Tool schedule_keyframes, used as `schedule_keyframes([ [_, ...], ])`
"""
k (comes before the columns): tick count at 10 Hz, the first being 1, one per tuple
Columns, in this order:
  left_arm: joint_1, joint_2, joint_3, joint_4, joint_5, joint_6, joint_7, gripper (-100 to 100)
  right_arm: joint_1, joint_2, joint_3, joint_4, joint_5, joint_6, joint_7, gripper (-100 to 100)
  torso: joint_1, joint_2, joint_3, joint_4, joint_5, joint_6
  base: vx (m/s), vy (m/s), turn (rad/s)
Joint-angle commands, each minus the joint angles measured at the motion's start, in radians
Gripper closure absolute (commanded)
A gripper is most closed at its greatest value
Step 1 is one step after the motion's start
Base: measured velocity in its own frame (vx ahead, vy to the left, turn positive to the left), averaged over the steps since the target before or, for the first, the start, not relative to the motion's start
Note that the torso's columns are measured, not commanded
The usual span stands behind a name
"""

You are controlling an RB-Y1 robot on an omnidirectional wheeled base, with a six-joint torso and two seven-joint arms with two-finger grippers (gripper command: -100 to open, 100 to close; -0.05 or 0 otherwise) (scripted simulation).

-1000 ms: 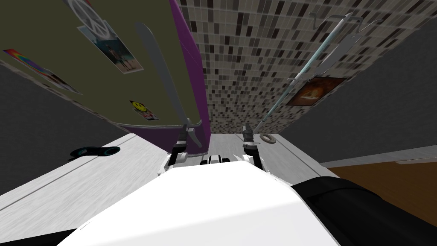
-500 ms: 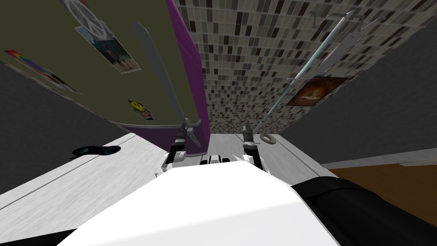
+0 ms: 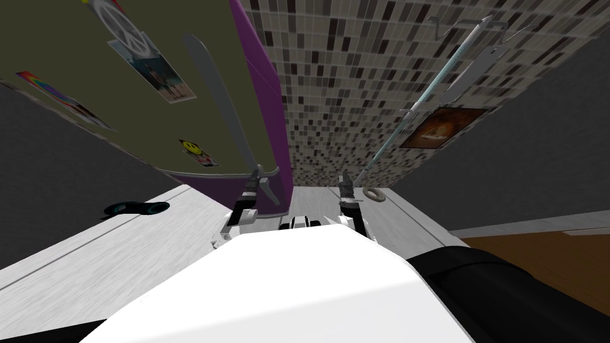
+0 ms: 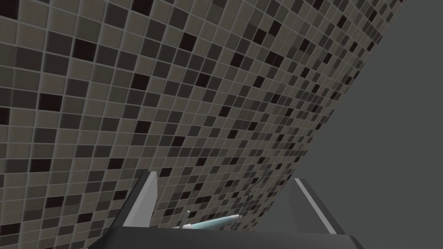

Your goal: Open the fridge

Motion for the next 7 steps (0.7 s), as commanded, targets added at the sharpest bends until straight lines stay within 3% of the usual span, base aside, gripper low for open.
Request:
schedule_keyframes([
  [1,-0.003,0.009,0.01,-0.031,0.002,0.073,-0.002,-100,0.0,0.0,0.0,0.0,0.0,0.0,0.0,0,0.0,-0.001,0.0,-0.001,0.0,0.001,-0.003,-0.037,0.02],
  [7,-0.011,0.04,0.033,-0.102,0.008,0.228,-0.005,-100,0.0,0.0,0.0,0.0,0.0,0.0,0.0,0,-0.001,-0.005,-0.003,0.0,-0.001,0.003,-0.003,-0.037,0.018],
])
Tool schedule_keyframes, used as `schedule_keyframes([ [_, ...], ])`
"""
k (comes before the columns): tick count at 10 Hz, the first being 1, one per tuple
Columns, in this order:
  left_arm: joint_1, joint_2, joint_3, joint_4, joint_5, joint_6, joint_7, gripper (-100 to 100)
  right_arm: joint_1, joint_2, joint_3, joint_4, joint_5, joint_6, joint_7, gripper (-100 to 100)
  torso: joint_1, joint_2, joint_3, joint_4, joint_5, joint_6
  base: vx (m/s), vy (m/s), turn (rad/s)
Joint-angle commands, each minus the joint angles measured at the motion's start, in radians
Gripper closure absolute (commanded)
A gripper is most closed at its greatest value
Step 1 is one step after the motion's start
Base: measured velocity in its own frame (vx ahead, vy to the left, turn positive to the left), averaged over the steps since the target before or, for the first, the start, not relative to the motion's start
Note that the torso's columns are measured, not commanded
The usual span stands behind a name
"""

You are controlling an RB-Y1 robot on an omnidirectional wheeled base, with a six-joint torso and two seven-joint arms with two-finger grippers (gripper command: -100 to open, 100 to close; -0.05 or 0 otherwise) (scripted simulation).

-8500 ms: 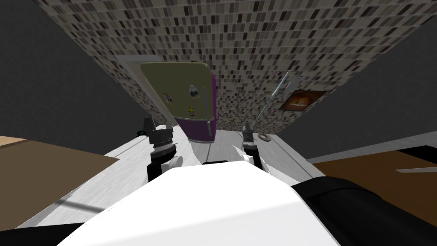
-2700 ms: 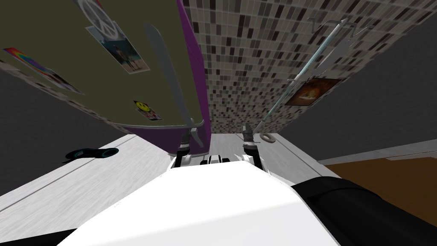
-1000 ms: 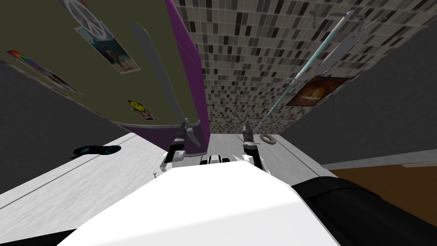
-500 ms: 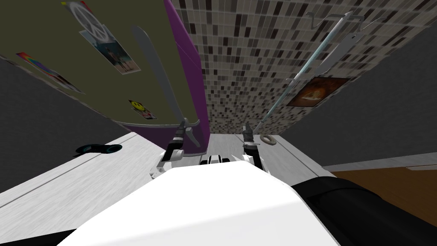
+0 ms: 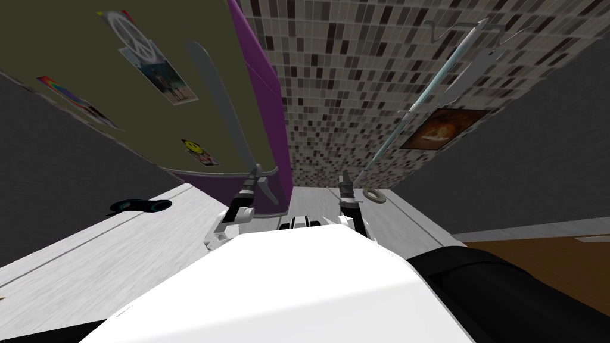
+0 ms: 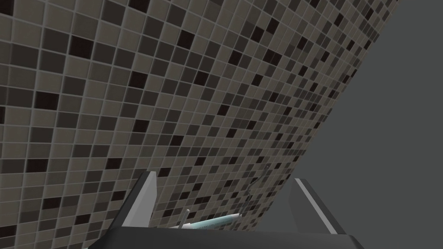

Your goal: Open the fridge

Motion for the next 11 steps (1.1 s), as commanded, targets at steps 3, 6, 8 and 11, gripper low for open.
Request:
schedule_keyframes([
  [3,-0.007,0.021,0.014,-0.045,0.003,0.11,-0.002,-100,0.0,0.0,0.0,0.0,0.0,0.0,0.0,0,-0.001,-0.001,-0.001,0.0,-0.001,0.002,-0.002,-0.031,0.015],
  [6,-0.011,0.039,0.026,-0.075,0.006,0.193,-0.003,-100,0.0,0.0,0.0,0.0,0.0,0.0,0.0,0,-0.002,-0.002,-0.001,-0.001,0.0,0.002,-0.003,-0.029,0.013],
  [8,-0.013,0.048,0.031,-0.09,0.008,0.234,-0.003,-100,0.0,0.0,0.0,0.0,0.0,0.0,0.0,0,-0.003,-0.002,-0.001,-0.001,-0.001,0.003,0.001,-0.043,0.024],
  [11,-0.017,0.065,0.042,-0.117,0.01,0.311,-0.004,-100,0.0,0.0,0.0,0.0,0.0,0.0,0.0,0,-0.004,-0.003,-0.002,-0.002,-0.001,0.004,-0.001,-0.035,0.014],
])
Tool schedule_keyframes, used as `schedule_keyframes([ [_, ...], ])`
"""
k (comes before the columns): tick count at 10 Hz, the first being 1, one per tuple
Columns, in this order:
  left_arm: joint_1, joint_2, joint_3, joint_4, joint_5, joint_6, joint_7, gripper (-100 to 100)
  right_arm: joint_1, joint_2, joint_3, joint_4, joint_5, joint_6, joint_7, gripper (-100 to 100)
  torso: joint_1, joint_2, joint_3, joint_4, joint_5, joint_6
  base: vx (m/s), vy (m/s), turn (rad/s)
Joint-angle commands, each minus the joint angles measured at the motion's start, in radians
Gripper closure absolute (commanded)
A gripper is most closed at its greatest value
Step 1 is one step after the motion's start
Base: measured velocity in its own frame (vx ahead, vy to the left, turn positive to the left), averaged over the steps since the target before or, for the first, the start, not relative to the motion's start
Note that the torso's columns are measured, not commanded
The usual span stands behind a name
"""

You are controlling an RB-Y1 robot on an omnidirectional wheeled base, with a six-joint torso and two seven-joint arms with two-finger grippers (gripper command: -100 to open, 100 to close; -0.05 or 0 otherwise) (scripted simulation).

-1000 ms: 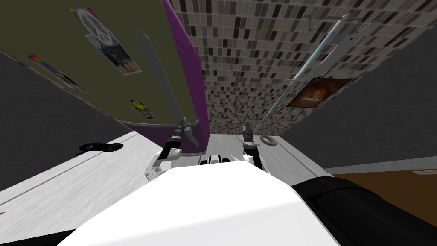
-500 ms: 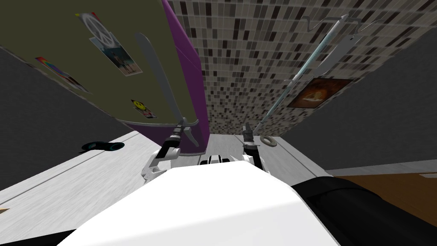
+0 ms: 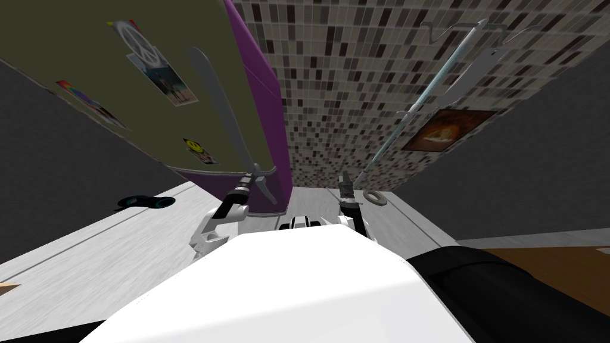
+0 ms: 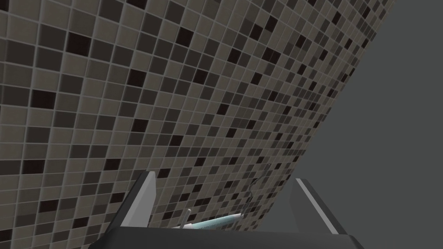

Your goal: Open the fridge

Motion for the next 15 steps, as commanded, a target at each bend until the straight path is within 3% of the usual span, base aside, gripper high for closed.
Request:
schedule_keyframes([
  [1,-0.008,0.014,0.005,-0.022,0.002,0.069,-0.001,-100,0.0,0.0,0.0,0.0,0.0,0.0,0.0,0,0.0,0.0,0.0,-0.001,0.0,0.0,0.004,-0.027,0.008],
  [11,-0.018,0.066,0.036,-0.11,0.01,0.293,-0.005,-100,0.0,0.0,0.0,0.0,0.0,0.0,0.0,0,0.005,0.005,0.004,0.0,0.003,-0.006,0.002,-0.034,0.006],
  [14,-0.02,0.065,0.037,-0.115,0.011,0.294,-0.005,-100,0.0,0.0,0.0,0.0,0.0,0.0,0.0,0,0.009,0.006,0.005,0.001,0.004,-0.007,0.055,0.009,-0.01],
  [15,-0.021,0.065,0.038,-0.117,0.011,0.297,-0.005,100,0.0,0.0,0.0,0.0,0.0,0.0,0.0,0,0.007,0.008,0.006,0.001,0.003,-0.007,0.006,0.002,0.011],
])
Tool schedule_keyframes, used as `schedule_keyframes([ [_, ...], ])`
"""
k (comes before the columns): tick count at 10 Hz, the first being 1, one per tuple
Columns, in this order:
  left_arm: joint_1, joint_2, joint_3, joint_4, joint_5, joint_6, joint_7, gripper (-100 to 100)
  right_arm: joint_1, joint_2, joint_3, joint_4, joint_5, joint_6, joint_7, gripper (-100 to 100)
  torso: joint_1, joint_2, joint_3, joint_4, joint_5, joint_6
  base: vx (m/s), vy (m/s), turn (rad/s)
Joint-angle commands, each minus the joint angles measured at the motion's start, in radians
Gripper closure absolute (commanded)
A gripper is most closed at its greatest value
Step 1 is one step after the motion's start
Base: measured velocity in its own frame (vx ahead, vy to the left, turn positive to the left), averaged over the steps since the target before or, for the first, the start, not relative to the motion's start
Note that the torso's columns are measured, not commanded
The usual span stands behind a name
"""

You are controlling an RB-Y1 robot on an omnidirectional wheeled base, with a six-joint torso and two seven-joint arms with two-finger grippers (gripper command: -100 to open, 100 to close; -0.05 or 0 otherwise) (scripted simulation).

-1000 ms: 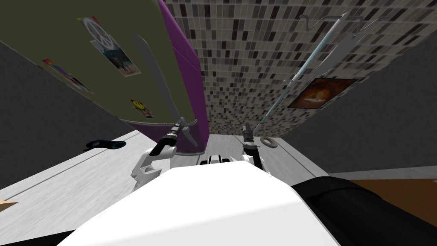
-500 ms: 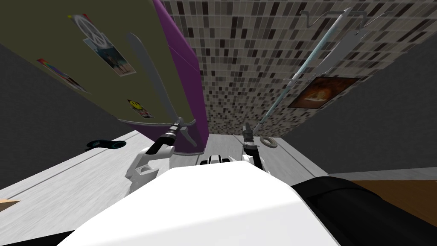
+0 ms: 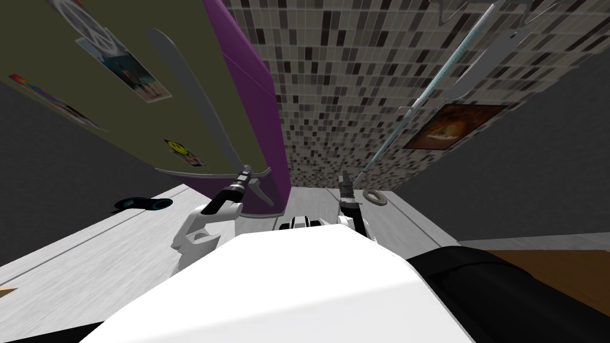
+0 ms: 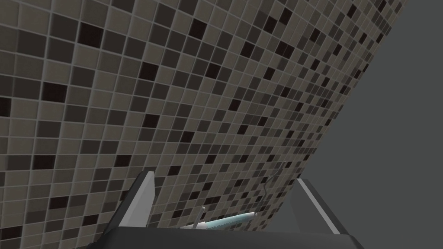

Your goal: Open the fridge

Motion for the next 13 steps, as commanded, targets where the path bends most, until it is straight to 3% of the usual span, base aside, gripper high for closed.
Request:
schedule_keyframes([
  [1,0.014,0.011,-0.018,-0.016,0.013,-0.005,-0.004,100,0.0,0.0,0.0,0.0,0.0,0.0,0.0,0,-0.002,0.003,0.002,0.002,-0.002,0.001,-0.13,0.11,-0.062],
  [3,0.026,0.023,-0.036,-0.034,0.025,-0.011,-0.007,100,-0.001,0.0,0.0,0.0,0.0,0.0,0.0,0,0.01,0.016,0.01,0.007,0.001,-0.002,-0.236,0.248,-0.115],
  [5,0.05,0.046,-0.072,-0.07,0.05,-0.024,-0.014,100,-0.001,0.0,0.0,0.0,0.0,0.0,0.0,0,0.007,0.007,0.003,0.008,-0.002,-0.008,-0.263,0.183,-0.061],
  [6,0.05,0.046,-0.072,-0.07,0.05,-0.024,-0.014,100,-0.001,0.0,0.0,0.0,0.0,0.0,0.0,0,0.006,0.008,0.004,0.008,-0.003,-0.006,-0.218,0.184,-0.047],
  [10,0.097,0.093,-0.143,-0.141,0.1,-0.049,-0.029,100,-0.001,0.0,0.0,0.0,0.0,0.0,0.0,0,0.01,0.007,0.004,0.009,-0.002,-0.006,-0.268,0.264,-0.09],
  [11,0.097,0.093,-0.143,-0.141,0.1,-0.049,-0.029,100,-0.001,0.0,0.0,0.0,0.0,0.0,0.0,0,0.006,0.008,0.004,0.009,-0.002,-0.006,-0.243,0.19,-0.027],
  [13,0.121,0.116,-0.178,-0.177,0.125,-0.061,-0.036,100,-0.001,0.0,0.0,0.0,0.0,0.0,0.0,0,0.0,0.002,-0.001,0.009,-0.005,-0.004,-0.232,0.239,-0.063],
])
